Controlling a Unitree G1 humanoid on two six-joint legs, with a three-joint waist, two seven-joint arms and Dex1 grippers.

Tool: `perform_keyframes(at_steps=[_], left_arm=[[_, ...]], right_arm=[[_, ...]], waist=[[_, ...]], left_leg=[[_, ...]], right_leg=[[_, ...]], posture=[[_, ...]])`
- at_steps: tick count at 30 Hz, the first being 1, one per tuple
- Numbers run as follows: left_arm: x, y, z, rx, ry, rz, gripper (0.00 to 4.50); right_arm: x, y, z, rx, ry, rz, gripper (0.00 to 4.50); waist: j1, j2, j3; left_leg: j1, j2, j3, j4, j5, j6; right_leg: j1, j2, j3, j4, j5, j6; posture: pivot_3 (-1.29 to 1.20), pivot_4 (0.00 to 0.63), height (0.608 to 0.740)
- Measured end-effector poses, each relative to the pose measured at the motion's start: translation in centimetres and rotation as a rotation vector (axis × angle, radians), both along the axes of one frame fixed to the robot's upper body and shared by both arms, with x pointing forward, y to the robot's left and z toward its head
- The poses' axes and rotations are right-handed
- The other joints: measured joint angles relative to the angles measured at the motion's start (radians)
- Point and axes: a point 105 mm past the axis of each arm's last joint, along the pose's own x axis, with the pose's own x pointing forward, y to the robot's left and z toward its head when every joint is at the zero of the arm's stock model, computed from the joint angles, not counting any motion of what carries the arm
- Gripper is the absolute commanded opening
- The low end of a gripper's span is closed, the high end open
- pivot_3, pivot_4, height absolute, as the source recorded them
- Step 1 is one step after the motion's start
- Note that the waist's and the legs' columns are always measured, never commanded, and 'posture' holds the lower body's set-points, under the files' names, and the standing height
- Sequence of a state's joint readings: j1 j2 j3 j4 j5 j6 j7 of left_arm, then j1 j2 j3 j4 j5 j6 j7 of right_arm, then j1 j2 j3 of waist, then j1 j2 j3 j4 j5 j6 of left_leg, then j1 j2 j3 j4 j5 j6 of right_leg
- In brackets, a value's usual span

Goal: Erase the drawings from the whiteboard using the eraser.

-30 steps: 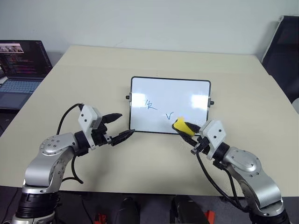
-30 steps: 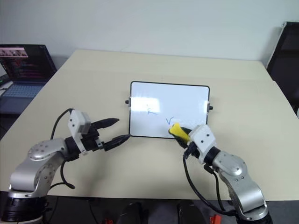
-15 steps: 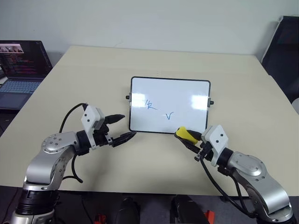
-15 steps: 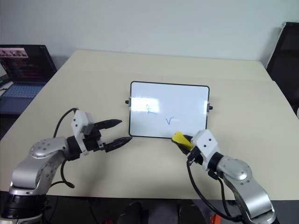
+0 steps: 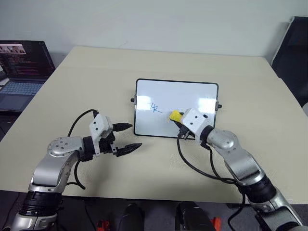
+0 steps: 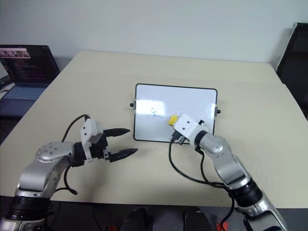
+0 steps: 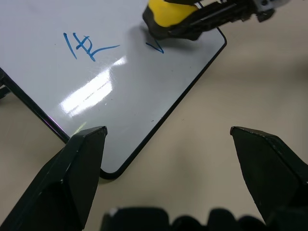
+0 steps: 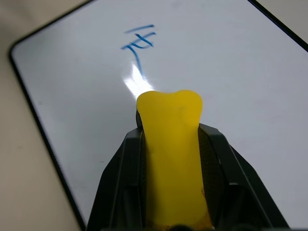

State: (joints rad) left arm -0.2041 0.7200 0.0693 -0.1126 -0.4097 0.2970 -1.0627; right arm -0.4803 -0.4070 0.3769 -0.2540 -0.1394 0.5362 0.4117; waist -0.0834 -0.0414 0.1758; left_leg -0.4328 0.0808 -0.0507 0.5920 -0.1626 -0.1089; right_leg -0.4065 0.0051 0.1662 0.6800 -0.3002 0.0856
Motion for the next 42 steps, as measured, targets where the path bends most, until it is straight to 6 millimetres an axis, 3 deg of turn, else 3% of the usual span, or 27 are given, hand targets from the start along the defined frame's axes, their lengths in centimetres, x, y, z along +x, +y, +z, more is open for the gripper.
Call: perform_keyframes(at_steps=[4, 11, 14, 18, 29, 42], left_arm=[[0.1, 0.4, -0.5, 0.008, 0.003, 0.004, 4.50], [-0.2, 0.6, -1.0, 0.010, 0.000, -0.007, 4.50], [-0.3, 0.7, -1.3, 0.009, 0.004, -0.019, 4.50], [-0.5, 0.4, -1.5, 0.009, 0.014, -0.043, 4.50], [-0.5, -0.1, -1.2, 0.010, 0.007, -0.057, 4.50], [-0.1, -0.3, -0.7, 0.009, 0.008, -0.038, 4.50]], right_arm=[[0.2, 0.1, -0.6, -0.046, 0.021, 0.010, 1.14], [-1.8, 1.0, -3.2, -0.183, 0.141, 0.152, 1.14], [-0.3, 0.6, -2.0, -0.197, 0.033, 0.065, 1.14], [2.1, -1.7, 0.6, -0.171, -0.071, -0.079, 1.14], [0.2, -0.4, -1.6, -0.256, 0.046, 0.078, 1.13], [0.3, -0.2, -1.8, -0.325, -0.007, 0.082, 1.13]], waist=[[0.000, 0.000, 0.000], [0.000, 0.000, 0.000], [0.000, 0.000, 0.000], [0.004, -0.001, -0.001], [0.000, -0.001, -0.001], [-0.001, -0.001, -0.001]], left_leg=[[0.000, 0.000, 0.000, 0.000, 0.000, 0.000], [0.000, 0.000, -0.001, 0.002, 0.001, 0.000], [0.000, 0.000, -0.001, 0.003, 0.002, 0.002], [0.001, 0.000, -0.001, 0.003, 0.005, 0.004], [0.001, 0.000, -0.001, 0.003, 0.005, 0.004], [0.001, 0.000, -0.001, 0.003, 0.006, 0.005]], right_leg=[[0.000, 0.000, 0.000, 0.000, 0.000, 0.000], [0.001, 0.000, -0.001, 0.001, -0.003, 0.000], [0.001, 0.000, 0.000, 0.001, -0.001, -0.002], [0.002, 0.000, 0.000, 0.001, 0.002, -0.002], [0.002, 0.000, -0.001, 0.001, 0.002, -0.002], [0.001, 0.000, 0.000, 0.001, 0.004, -0.003]], posture=[[0.00, 0.150, 0.740], [0.00, 0.150, 0.740], [0.00, 0.150, 0.740], [0.00, 0.150, 0.740], [0.00, 0.150, 0.740], [0.00, 0.150, 0.740]])
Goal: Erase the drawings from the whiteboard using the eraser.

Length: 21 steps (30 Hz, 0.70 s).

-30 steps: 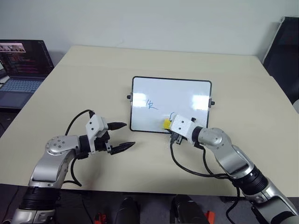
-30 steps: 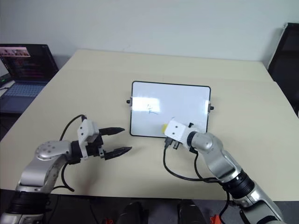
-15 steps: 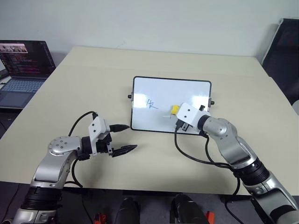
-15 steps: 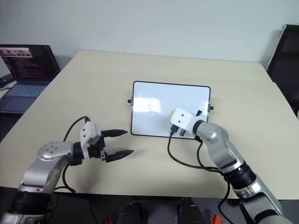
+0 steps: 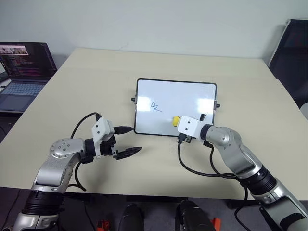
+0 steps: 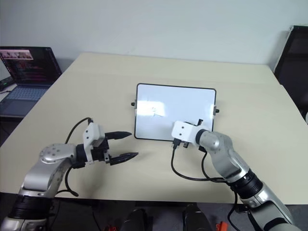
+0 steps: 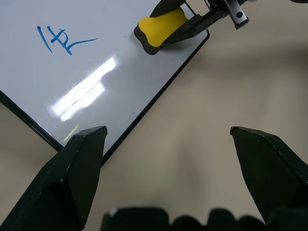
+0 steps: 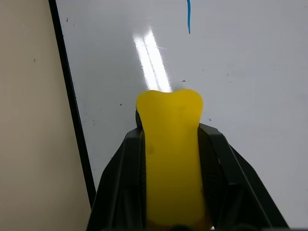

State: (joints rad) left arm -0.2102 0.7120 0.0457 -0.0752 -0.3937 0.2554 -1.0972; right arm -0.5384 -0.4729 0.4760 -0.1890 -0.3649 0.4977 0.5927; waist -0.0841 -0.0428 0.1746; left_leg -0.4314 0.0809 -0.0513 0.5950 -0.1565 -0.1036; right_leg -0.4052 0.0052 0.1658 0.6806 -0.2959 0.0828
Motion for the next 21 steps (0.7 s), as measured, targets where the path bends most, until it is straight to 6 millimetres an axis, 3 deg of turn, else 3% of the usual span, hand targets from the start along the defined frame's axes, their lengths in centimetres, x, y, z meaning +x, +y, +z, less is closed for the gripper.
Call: perform_keyframes(at_steps=[4, 7, 15, 21], left_arm=[[0.1, 0.0, 0.3, -0.008, -0.004, 0.018, 4.50], [0.5, 0.7, 0.9, -0.033, -0.012, 0.074, 4.50], [1.8, 3.7, 3.5, -0.131, -0.075, 0.261, 4.50], [1.0, 4.1, 2.7, -0.141, -0.021, 0.306, 4.50]], right_arm=[[1.1, -0.3, 1.4, 0.095, -0.048, -0.068, 1.12], [1.1, -1.0, 2.2, 0.229, 0.008, -0.104, 1.12], [-3.7, 0.2, 5.7, 0.528, 0.178, 0.085, 1.12], [-5.6, -1.3, 5.1, 0.534, 0.263, 0.101, 1.12]], waist=[[0.000, 0.000, 0.000], [0.000, 0.000, 0.000], [0.001, 0.001, 0.001], [0.001, 0.001, 0.001]], left_leg=[[0.000, 0.000, 0.000, 0.000, 0.000, 0.000], [-0.001, 0.000, 0.000, -0.001, 0.000, 0.000], [-0.003, 0.001, -0.003, -0.005, -0.002, -0.002], [-0.003, 0.001, -0.004, -0.004, -0.002, -0.002]], right_leg=[[0.000, 0.000, 0.000, 0.000, 0.000, 0.000], [-0.001, 0.000, 0.000, 0.000, 0.000, 0.000], [-0.001, 0.000, -0.004, -0.001, -0.001, 0.003], [-0.001, 0.000, -0.005, -0.001, -0.006, -0.001]], posture=[[0.00, 0.150, 0.740], [0.00, 0.150, 0.740], [0.00, 0.150, 0.740], [0.00, 0.150, 0.740]])
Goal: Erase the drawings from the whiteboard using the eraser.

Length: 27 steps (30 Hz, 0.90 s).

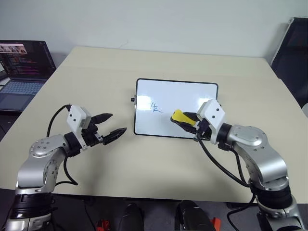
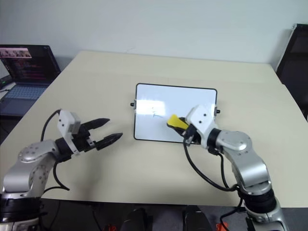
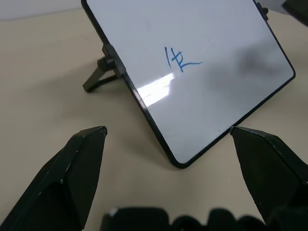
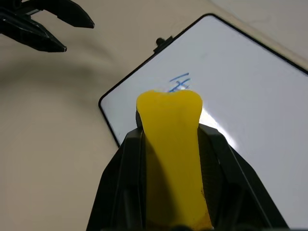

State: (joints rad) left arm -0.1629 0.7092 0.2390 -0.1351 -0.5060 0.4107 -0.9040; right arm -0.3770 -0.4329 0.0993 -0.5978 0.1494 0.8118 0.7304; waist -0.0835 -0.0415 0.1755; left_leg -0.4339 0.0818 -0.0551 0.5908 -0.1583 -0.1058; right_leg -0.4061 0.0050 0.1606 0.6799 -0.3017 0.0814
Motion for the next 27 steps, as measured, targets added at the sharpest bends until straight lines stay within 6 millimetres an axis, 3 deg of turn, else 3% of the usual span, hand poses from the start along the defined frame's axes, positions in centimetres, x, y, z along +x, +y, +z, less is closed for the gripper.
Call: perform_keyframes(at_steps=[15, 27], left_arm=[[-0.6, -2.0, 2.6, 0.035, -0.007, -0.032, 4.50], [-0.8, -2.4, 2.4, 0.040, 0.001, -0.076, 4.50]], right_arm=[[-0.7, 0.4, -0.5, 0.021, 0.005, 0.025, 1.12], [-1.2, 0.3, -1.2, -0.002, 0.042, 0.052, 1.12]], waist=[[0.000, 0.000, 0.000], [0.000, 0.000, 0.000]], left_leg=[[0.000, 0.000, 0.000, 0.001, 0.000, 0.000], [0.000, 0.000, 0.000, 0.001, 0.000, 0.000]], right_leg=[[0.000, 0.000, 0.000, 0.000, 0.000, 0.000], [0.000, 0.000, 0.000, 0.000, 0.000, 0.000]], posture=[[0.00, 0.150, 0.740], [0.00, 0.150, 0.740]])
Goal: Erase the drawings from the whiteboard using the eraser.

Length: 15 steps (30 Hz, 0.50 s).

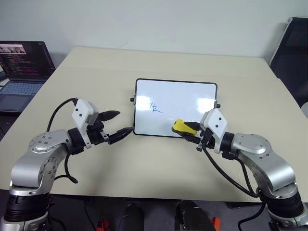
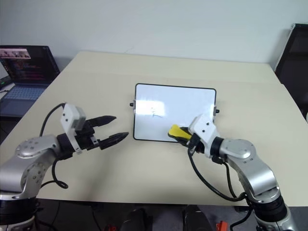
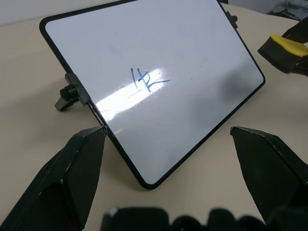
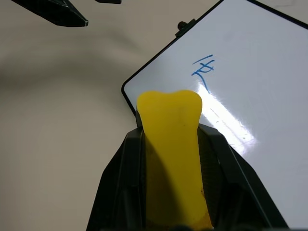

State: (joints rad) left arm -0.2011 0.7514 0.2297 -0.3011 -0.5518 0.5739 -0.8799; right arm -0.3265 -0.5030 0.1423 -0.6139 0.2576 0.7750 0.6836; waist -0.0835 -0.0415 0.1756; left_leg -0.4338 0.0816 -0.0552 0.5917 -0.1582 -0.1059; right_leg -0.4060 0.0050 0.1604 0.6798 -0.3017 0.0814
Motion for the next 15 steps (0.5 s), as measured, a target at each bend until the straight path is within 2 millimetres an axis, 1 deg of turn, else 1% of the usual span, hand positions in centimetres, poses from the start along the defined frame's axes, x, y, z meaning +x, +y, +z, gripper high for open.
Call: perform_keyframes(at_steps=[5, 10, 13, 15], left_arm=[[-0.4, 0.5, -1.1, 0.005, 0.041, -0.023, 4.50], [-0.6, 0.4, -1.2, 0.010, 0.035, -0.046, 4.50], [-0.5, 0.3, -1.3, 0.017, 0.037, -0.046, 4.50], [-0.5, 0.2, -1.4, 0.021, 0.041, -0.050, 4.50]], right_arm=[[0.0, -0.1, -0.2, -0.020, 0.000, -0.005, 1.12], [0.1, 0.4, -0.3, -0.034, -0.005, 0.011, 1.12], [0.9, 1.0, 0.2, -0.051, -0.040, 0.004, 1.12], [1.9, 2.0, 0.4, -0.055, -0.066, 0.003, 1.12]], waist=[[0.000, 0.000, 0.000], [0.000, 0.000, 0.000], [-0.002, 0.000, 0.000], [-0.004, 0.000, 0.000]], left_leg=[[0.000, 0.000, 0.000, 0.000, 0.000, 0.000], [0.000, 0.000, 0.000, 0.000, 0.000, 0.000], [0.000, 0.000, 0.000, 0.000, 0.000, 0.000], [0.000, 0.000, 0.000, 0.000, 0.000, 0.000]], right_leg=[[0.000, 0.000, 0.000, 0.000, 0.000, 0.000], [0.000, 0.000, 0.000, 0.000, 0.000, 0.000], [0.000, 0.000, 0.000, 0.000, 0.000, 0.000], [0.000, 0.000, 0.000, 0.000, 0.000, 0.000]], posture=[[0.00, 0.150, 0.740], [0.00, 0.150, 0.740], [0.00, 0.150, 0.740], [0.00, 0.150, 0.740]])
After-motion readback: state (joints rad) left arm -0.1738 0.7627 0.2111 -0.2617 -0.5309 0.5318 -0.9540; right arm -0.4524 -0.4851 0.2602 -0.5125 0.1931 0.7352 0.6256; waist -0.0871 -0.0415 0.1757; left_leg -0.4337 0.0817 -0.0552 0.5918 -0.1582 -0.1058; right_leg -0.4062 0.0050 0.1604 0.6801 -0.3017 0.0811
